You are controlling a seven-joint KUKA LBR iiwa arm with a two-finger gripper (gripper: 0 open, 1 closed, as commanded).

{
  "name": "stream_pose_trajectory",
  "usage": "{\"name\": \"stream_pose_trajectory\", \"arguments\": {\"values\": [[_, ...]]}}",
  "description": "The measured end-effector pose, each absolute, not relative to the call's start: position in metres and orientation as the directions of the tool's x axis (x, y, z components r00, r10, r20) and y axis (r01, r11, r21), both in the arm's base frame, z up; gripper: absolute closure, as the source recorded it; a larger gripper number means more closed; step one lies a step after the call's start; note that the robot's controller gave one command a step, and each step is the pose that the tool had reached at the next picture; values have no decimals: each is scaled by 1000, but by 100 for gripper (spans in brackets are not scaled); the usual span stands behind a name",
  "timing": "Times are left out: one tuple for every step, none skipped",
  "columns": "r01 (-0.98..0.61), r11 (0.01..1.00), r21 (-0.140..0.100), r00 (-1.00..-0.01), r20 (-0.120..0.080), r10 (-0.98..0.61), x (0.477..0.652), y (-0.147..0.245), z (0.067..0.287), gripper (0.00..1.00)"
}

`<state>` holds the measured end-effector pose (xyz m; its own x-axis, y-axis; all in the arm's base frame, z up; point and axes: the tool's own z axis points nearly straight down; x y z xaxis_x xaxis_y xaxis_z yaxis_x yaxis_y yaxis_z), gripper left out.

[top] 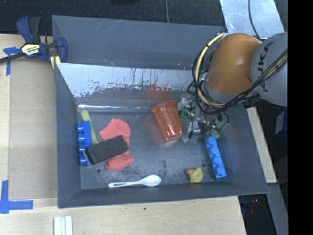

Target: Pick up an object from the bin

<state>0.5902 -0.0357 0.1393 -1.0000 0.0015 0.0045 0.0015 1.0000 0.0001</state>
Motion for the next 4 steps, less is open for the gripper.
{"name": "stream_pose_trajectory", "arguments": {"values": [[1, 1000, 0, -1000, -4, 1, 592, -36, 144, 0], [-250, 968, -4, -968, -8, -250, 607, -22, 113, 0], [-315, 949, -2, -949, -4, -315, 600, 15, 98, 0], [-52, 999, 0, -999, -7, -52, 625, 37, 75, 100]]}}
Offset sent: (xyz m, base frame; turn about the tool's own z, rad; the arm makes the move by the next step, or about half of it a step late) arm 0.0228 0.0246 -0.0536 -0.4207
